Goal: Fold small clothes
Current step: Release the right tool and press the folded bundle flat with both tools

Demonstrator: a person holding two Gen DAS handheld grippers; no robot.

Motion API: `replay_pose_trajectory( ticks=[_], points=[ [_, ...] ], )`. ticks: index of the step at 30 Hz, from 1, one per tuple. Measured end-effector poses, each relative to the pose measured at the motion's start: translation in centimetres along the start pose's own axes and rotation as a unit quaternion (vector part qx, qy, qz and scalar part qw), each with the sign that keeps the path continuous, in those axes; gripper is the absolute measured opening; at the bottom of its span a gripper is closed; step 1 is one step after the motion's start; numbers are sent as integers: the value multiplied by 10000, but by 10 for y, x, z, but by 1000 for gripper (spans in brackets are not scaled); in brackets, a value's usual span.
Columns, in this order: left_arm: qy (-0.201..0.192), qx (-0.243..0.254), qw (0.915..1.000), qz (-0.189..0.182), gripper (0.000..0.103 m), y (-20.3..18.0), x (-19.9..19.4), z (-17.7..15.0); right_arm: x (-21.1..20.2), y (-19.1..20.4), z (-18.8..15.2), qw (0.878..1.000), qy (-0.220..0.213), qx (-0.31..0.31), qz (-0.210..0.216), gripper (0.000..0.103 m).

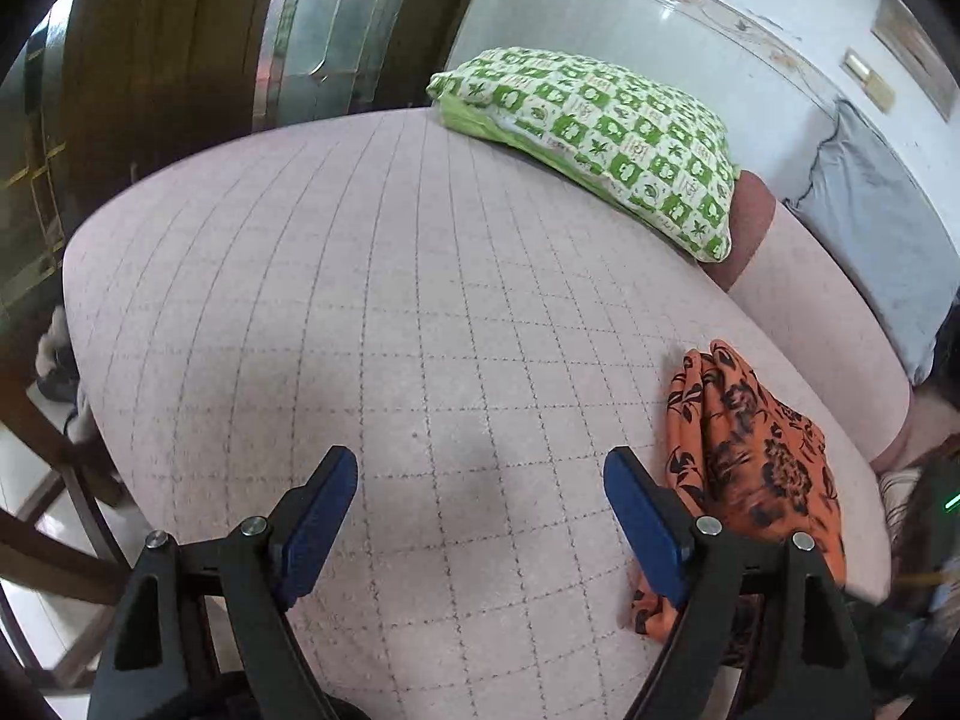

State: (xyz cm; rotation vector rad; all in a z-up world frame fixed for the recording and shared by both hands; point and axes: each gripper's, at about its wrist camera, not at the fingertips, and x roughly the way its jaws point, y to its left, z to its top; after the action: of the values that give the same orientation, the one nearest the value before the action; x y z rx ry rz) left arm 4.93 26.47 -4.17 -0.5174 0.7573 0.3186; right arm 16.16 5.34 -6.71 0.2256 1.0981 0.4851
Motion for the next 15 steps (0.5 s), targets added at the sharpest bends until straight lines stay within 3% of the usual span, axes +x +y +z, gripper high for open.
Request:
replay_pose_trajectory(
  ticks=[5, 9, 12, 14, 15],
  points=[
    [48, 44, 9998, -183, 84, -9, 5, -1, -47, 21, 5, 9984, -392, -406, -21, 11],
    [39, 133, 9997, -192, 84, -14, 2, -3, -48, 27, -15, 9974, -454, -560, -44, 13],
    [66, 218, 9996, -139, 84, -18, 5, -5, -3, 8, -26, 9983, 17, -565, 104, 30],
    [59, 342, 9993, -163, 84, -23, 5, -6, -12, 0, -30, 9976, -269, -509, 390, 34],
    [44, 427, 9988, -243, 84, -27, 4, -8, -19, -3, -31, 9970, -285, -436, 570, 49]
  ],
)
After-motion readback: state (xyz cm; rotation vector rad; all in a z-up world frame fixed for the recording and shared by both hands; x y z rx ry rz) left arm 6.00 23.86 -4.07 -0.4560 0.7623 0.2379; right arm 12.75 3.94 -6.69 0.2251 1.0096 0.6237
